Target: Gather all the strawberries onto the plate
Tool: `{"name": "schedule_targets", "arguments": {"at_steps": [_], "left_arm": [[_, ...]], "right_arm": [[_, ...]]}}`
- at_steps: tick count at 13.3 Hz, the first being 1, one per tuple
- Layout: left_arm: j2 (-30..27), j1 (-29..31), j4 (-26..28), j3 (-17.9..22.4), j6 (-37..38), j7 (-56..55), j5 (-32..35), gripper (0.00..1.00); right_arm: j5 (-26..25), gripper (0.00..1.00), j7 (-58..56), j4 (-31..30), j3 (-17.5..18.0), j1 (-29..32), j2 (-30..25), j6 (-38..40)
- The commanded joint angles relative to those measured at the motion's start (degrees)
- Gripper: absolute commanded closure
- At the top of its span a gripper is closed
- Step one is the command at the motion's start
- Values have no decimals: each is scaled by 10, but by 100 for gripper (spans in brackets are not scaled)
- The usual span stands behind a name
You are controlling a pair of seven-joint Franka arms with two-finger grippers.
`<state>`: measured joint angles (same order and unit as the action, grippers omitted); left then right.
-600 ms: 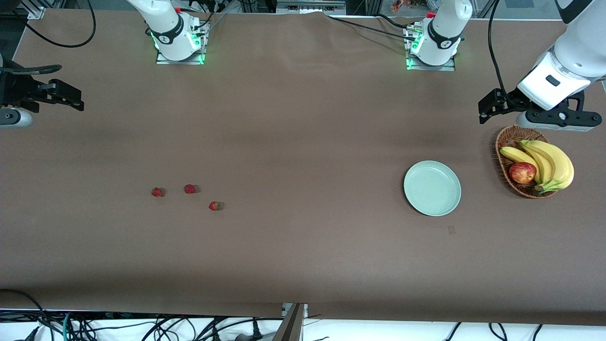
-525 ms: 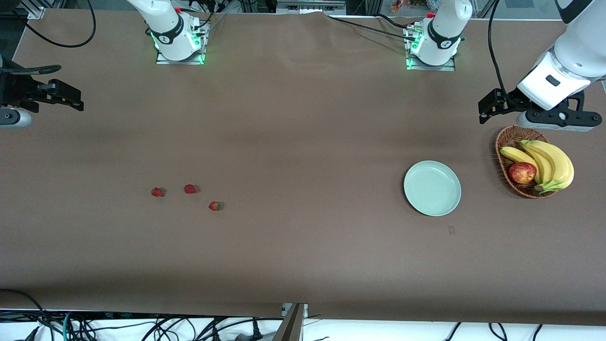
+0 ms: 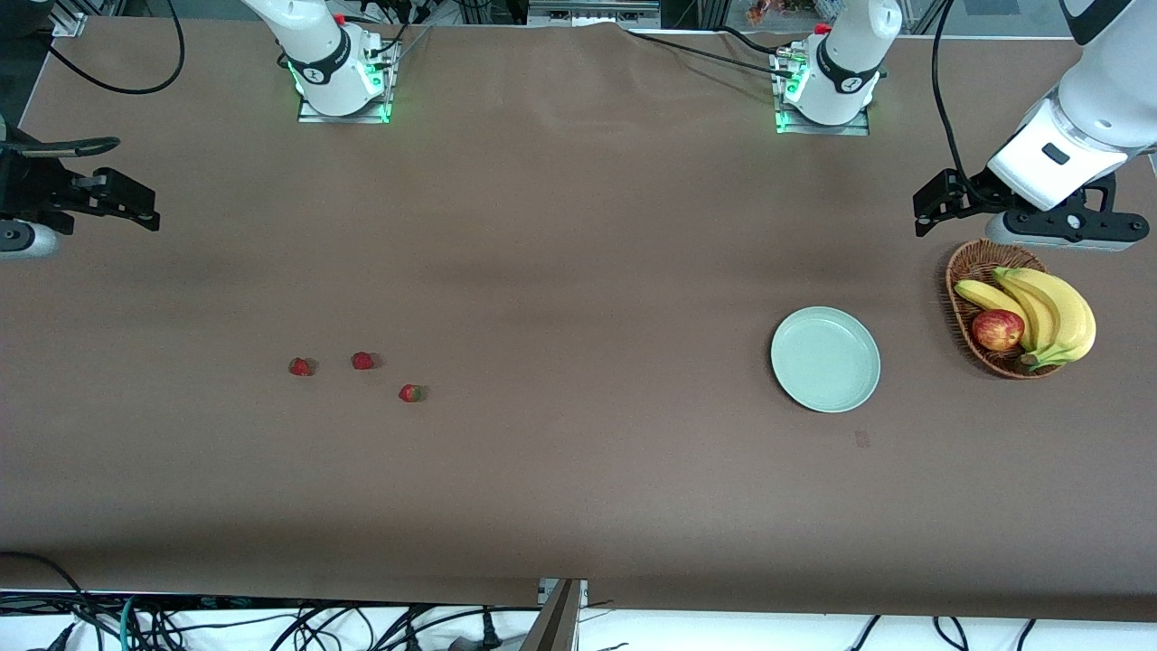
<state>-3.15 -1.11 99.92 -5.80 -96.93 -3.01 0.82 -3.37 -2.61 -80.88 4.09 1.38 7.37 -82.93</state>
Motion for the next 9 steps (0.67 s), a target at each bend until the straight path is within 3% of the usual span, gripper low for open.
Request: {"name": "schedule_targets", "arguments": {"at_steps": [1, 4, 9], "left_arm": [[1, -2, -10, 1, 2, 6, 0, 0], [1, 1, -9, 1, 5, 6, -1, 0], [1, 1, -9, 1, 5, 6, 0, 0]], "right_arm": [[-1, 0, -6, 6, 6, -3, 31, 1], [-7, 0, -6, 7, 6, -59, 113, -34], [2, 0, 34, 1, 6, -124, 260, -228]]}}
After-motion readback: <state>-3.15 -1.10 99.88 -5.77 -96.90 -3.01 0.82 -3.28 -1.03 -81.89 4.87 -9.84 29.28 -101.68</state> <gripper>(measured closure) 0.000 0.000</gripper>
